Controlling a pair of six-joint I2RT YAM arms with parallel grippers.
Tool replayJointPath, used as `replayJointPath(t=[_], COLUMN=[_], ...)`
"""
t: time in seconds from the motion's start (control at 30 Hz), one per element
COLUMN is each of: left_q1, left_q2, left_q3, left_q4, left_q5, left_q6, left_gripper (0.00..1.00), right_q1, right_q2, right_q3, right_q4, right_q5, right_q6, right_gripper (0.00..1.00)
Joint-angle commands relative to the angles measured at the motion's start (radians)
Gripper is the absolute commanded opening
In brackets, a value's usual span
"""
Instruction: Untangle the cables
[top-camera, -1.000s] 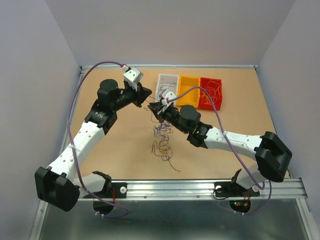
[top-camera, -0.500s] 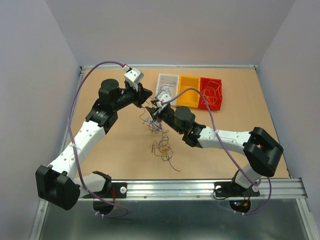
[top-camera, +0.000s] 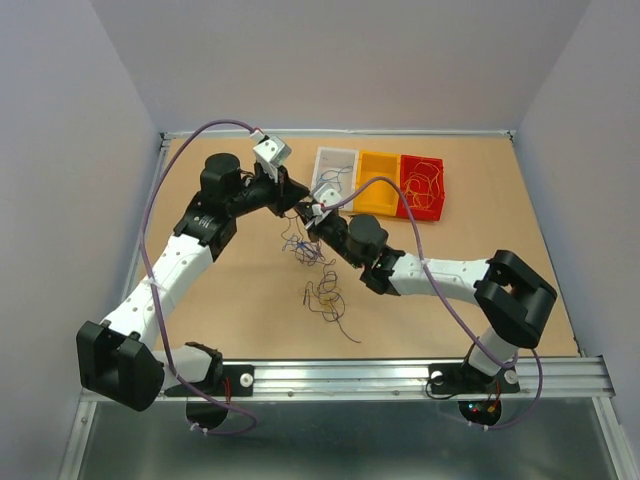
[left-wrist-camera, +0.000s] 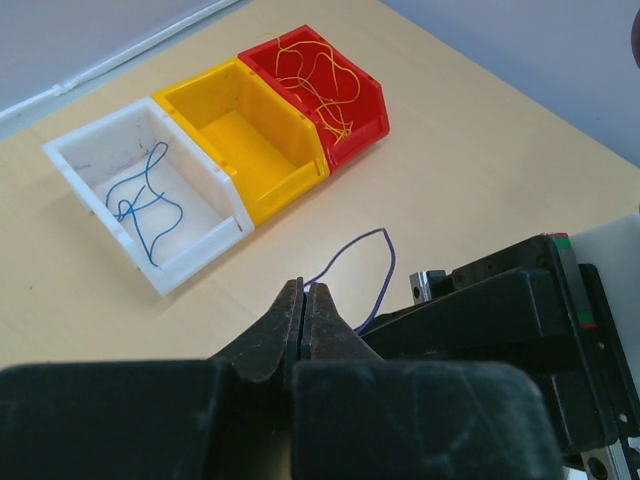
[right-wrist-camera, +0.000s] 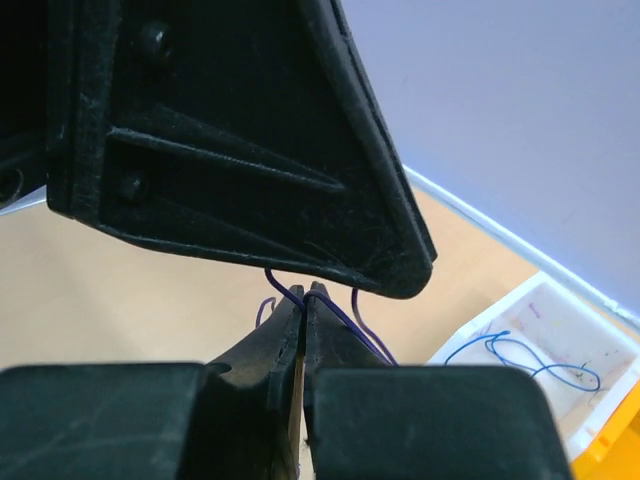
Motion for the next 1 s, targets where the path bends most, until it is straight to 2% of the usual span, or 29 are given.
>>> replayJointPath(t=[0.0,0.03,0.1,0.13,0.17,0.2,0.23,0.4,0.67,0.87,0.97], left_q1=[0.015,0.02,0.033,0.036,0.038,0.044,0.046,0.055,0.046,-0.028,-0.091], left_q2=[-0.005,-0.011,-0.04,-0.054,-0.068,-0.098,-0.112,-0.201,-0.247,-0.212,-0.184], left_q3=[0.052,0.049,0.032,0.011,0.0,-0.014,-0.028,-0.14,-0.339,-0.398,-0.393], left_q4=[0.014,0.015,0.046,0.06,0.074,0.107,0.124,0.273,0.512,0.615,0.618], left_q5=[0.086,0.082,0.059,0.036,0.025,0.001,-0.01,0.042,0.114,0.102,0.1], left_q6=[-0.006,-0.006,-0.006,-0.006,-0.008,0.016,0.021,0.035,0.049,0.089,0.122], left_gripper=[0.09,0.33,0.52,0.71,0.78,0.9,0.94,0.98,0.97,0.74,0.69], right_q1=[0.0,0.002,0.002,0.002,0.002,0.002,0.0,0.002,0.002,0.002,0.002], right_q2=[-0.048,-0.053,-0.076,-0.085,-0.096,-0.12,-0.134,-0.234,-0.364,-0.386,-0.383], right_q3=[-0.017,-0.026,-0.054,-0.08,-0.08,-0.105,-0.112,-0.1,-0.005,0.104,0.133], right_q4=[0.168,0.17,0.17,0.168,0.168,0.168,0.168,0.125,-0.034,-0.16,-0.208], right_q5=[-0.008,-0.014,-0.011,-0.008,-0.003,0.026,0.044,0.205,0.307,0.353,0.353], right_q6=[0.009,0.012,0.03,0.035,0.041,0.056,0.062,0.127,0.187,0.202,0.233], right_gripper=[0.01,0.01,0.01,0.01,0.01,0.0,0.0,0.01,0.01,0.01,0.01])
